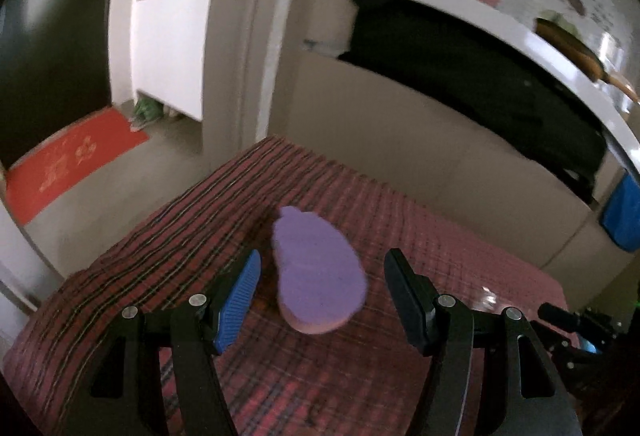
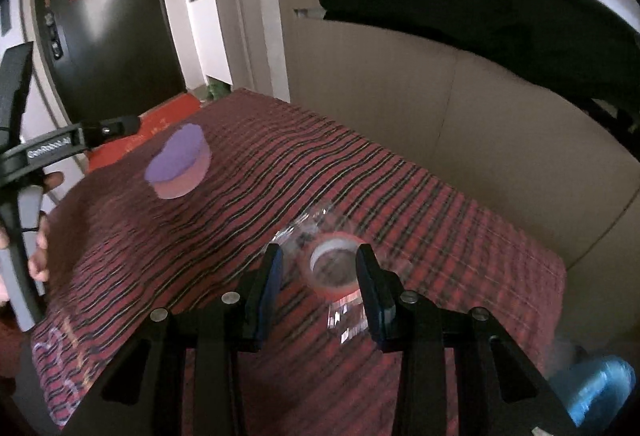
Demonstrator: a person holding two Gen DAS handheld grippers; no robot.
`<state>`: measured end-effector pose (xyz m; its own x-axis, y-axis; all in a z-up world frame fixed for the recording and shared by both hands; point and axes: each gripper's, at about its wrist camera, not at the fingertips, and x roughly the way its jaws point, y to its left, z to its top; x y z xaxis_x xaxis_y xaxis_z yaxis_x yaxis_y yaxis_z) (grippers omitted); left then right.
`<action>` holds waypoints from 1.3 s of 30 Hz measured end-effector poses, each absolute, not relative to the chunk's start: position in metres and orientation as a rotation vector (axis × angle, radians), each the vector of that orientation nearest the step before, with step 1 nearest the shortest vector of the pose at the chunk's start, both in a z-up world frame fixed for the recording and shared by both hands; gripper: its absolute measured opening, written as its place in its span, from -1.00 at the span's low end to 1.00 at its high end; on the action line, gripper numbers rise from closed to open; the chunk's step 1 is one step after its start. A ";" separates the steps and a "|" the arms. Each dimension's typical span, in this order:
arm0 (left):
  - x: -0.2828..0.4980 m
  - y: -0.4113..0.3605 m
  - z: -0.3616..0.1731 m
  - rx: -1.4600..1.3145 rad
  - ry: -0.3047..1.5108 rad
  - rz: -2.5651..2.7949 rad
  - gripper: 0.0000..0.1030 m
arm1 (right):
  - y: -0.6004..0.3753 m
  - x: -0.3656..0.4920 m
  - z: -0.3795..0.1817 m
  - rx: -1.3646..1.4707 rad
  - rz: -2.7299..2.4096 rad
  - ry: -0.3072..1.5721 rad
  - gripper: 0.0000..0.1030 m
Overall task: Collect trash
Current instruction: 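Move left tool toward purple sponge while right tool approaches red tape roll, then grasp purple sponge with left tool while right tool grasps bagged tape roll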
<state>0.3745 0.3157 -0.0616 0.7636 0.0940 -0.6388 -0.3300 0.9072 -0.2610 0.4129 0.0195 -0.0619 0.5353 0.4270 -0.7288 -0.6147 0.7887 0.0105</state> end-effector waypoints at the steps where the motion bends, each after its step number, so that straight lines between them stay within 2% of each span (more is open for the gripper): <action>1: 0.378 0.321 -0.066 -0.390 0.678 0.240 0.26 | 0.024 0.419 -0.067 -0.266 0.620 0.793 -0.31; 6: 0.389 0.340 -0.083 -0.483 0.709 0.250 0.26 | 0.036 0.444 -0.094 -0.273 0.587 0.857 -0.30; 8: 0.391 0.342 -0.086 -0.483 0.712 0.245 0.26 | 0.034 0.444 -0.097 -0.254 0.602 0.829 -0.16; 10: 0.395 0.338 -0.088 -0.477 0.717 0.240 0.26 | 0.036 0.441 -0.101 -0.258 0.627 0.819 0.09; 13: 0.395 0.335 -0.092 -0.475 0.731 0.217 0.26 | 0.044 0.433 -0.106 -0.322 0.634 0.788 0.22; 20: 0.404 0.325 -0.085 -0.479 0.711 0.207 0.26 | 0.048 0.431 -0.110 -0.471 0.606 0.762 0.23; 24: 0.423 0.324 -0.092 -0.452 0.764 0.292 0.27 | 0.031 0.444 -0.112 -0.367 0.596 0.818 0.22; 26: 0.427 0.323 -0.098 -0.441 0.787 0.322 0.27 | 0.018 0.442 -0.105 -0.305 0.568 0.817 0.13; 27: 0.429 0.322 -0.102 -0.432 0.800 0.330 0.27 | 0.014 0.440 -0.102 -0.286 0.561 0.809 0.00; 34: 0.437 0.327 -0.113 -0.513 0.825 0.341 0.49 | -0.023 0.422 -0.074 -0.183 0.561 0.789 -0.01; 39: 0.449 0.334 -0.119 -0.640 0.900 0.301 0.46 | -0.037 0.403 -0.063 -0.159 0.581 0.788 -0.01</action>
<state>0.4485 0.3336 -0.1187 0.5970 -0.0185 -0.8020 -0.4972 0.7760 -0.3881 0.4034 -0.0369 -0.0629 0.5588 0.4326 -0.7075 -0.5478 0.8331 0.0767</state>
